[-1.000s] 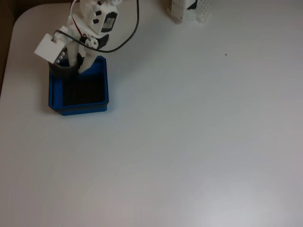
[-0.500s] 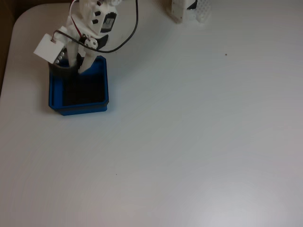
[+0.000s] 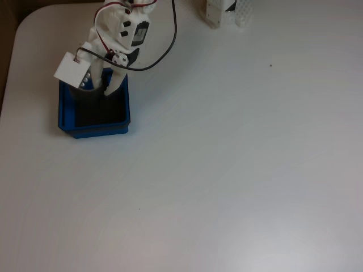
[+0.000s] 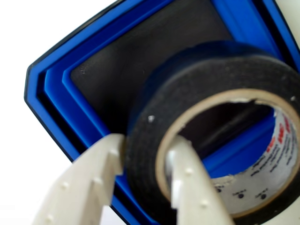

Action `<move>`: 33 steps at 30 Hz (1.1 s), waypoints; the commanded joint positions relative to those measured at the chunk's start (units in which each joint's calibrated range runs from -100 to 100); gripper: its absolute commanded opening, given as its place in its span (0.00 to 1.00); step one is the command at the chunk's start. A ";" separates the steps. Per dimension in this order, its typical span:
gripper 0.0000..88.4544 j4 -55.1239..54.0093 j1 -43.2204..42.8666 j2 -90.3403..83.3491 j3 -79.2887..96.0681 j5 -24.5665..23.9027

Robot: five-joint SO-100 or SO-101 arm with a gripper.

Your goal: Pick the black tape roll and drop it in the blue box

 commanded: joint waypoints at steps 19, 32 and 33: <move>0.12 0.38 1.17 -0.54 -0.57 -0.19; 0.13 2.03 2.25 -5.73 2.93 -0.28; 0.13 1.78 2.25 -8.24 5.45 -0.28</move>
